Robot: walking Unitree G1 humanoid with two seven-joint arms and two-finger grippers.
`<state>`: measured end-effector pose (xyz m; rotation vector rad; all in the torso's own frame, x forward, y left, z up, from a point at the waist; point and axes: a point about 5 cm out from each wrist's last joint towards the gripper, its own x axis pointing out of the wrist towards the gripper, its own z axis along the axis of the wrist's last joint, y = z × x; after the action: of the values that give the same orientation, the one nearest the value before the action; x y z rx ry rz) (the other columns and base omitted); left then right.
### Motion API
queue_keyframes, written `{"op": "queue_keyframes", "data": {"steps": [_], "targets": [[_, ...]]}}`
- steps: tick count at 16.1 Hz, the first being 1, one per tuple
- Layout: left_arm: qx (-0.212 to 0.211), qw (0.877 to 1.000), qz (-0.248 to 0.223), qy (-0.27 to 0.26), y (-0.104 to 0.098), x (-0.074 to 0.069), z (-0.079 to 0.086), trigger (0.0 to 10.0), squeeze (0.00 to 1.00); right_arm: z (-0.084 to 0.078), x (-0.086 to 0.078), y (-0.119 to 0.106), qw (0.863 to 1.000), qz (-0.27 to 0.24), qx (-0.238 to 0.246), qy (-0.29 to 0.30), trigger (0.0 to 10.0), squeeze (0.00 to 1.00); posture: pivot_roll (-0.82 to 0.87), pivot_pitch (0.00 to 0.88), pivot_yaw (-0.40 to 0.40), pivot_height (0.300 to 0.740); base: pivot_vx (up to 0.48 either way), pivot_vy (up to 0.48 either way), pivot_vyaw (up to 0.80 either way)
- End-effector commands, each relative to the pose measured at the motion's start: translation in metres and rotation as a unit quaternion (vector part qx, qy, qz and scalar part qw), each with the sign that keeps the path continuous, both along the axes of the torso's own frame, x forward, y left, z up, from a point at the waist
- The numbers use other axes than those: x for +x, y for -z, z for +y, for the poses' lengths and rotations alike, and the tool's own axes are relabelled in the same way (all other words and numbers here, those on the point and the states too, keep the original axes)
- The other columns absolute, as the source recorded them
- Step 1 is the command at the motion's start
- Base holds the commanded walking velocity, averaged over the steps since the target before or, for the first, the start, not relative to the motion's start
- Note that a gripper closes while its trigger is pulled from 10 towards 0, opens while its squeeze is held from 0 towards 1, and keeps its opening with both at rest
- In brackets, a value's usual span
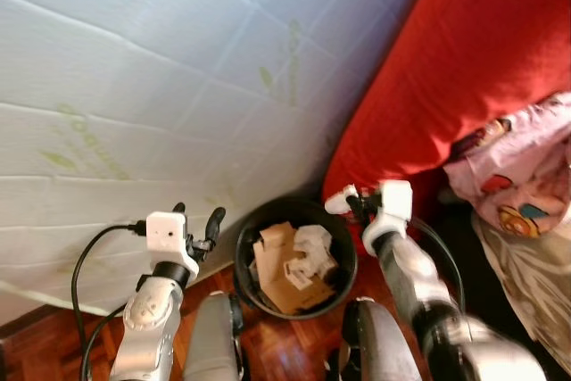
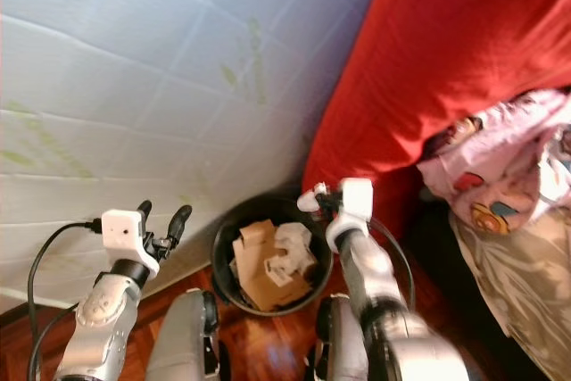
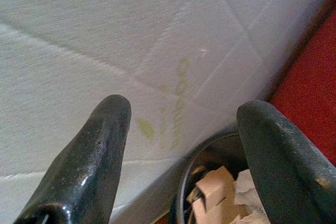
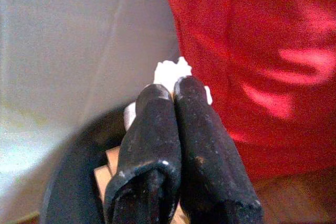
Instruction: Clean up the room
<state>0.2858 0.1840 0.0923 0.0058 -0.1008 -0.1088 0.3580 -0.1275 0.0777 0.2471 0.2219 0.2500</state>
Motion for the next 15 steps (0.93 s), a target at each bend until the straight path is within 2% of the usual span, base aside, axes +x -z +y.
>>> {"op": "queue_keyframes", "data": {"steps": [1,3,5,9,15], "targets": [[0.001,1.0,-0.003,-0.005,-0.003,-0.001,0.002,10.0,0.0,0.01,-0.002,0.006,0.999,0.026,0.009,-0.022,10.0,0.0,0.23,0.287,-0.036,0.594,0.0,0.0,0.0],[-0.002,1.0,-0.011,-0.006,-0.008,-0.002,0.0,10.0,0.0,0.019,0.0,0.002,0.999,0.029,-0.013,-0.037,10.0,0.0,0.25,0.304,-0.042,0.594,0.0,0.0,0.0],[-0.003,1.0,-0.014,-0.009,-0.01,-0.004,-0.001,10.0,0.0,0.027,0.006,-0.006,0.998,0.038,-0.001,-0.044,10.0,0.0,0.26,0.319,-0.042,0.594,0.0,0.0,0.0],[-0.006,1.0,-0.011,-0.012,-0.009,-0.011,-0.003,10.0,0.0,0.043,-0.001,0.006,0.991,0.085,-0.044,-0.094,10.0,0.0,0.29,0.348,-0.046,0.594,0.0,0.0,0.0],[-0.008,1.0,-0.004,-0.018,-0.007,-0.02,-0.004,10.0,0.0,0.042,0.003,0.0,0.993,0.075,-0.04,-0.08,10.0,0.0,0.31,0.373,-0.051,0.594,0.0,0.0,0.0]]}}
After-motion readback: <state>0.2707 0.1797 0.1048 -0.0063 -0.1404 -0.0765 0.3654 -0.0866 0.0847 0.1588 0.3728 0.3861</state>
